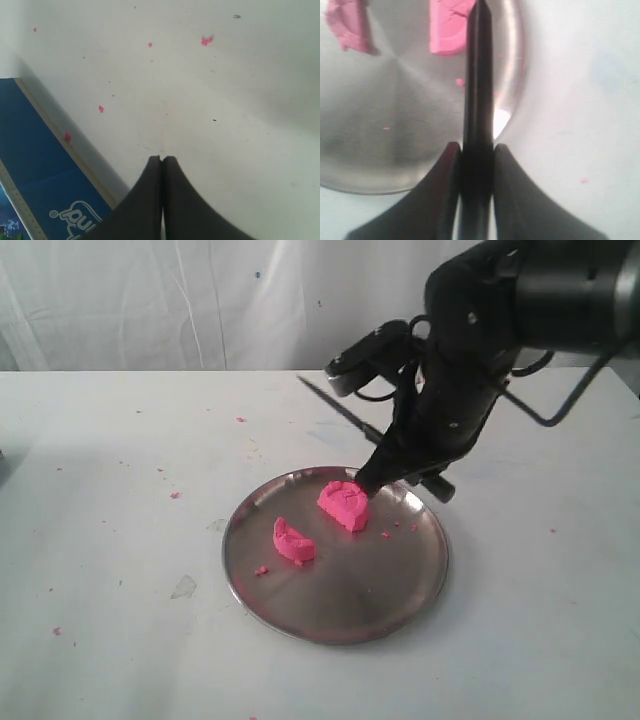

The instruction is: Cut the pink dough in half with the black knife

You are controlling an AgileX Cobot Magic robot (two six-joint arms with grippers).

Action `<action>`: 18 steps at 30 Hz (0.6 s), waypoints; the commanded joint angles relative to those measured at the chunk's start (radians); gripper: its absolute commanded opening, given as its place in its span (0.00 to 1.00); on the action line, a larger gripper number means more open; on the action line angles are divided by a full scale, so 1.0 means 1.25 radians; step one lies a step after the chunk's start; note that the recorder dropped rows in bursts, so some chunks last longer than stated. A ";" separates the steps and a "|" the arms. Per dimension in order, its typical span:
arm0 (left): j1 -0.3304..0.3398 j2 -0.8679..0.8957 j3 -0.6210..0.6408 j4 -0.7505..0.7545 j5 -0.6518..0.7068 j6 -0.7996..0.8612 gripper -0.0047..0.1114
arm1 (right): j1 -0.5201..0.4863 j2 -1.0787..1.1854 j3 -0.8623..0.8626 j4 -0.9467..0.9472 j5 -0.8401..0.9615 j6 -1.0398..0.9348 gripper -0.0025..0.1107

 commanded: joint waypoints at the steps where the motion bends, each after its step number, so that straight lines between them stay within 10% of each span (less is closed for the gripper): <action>1: -0.001 -0.006 0.005 0.006 0.002 -0.004 0.04 | -0.061 -0.030 0.057 -0.052 -0.085 0.079 0.02; 18: -0.001 -0.006 0.005 -0.037 0.006 -0.006 0.04 | -0.080 0.097 0.146 0.017 -0.146 0.073 0.02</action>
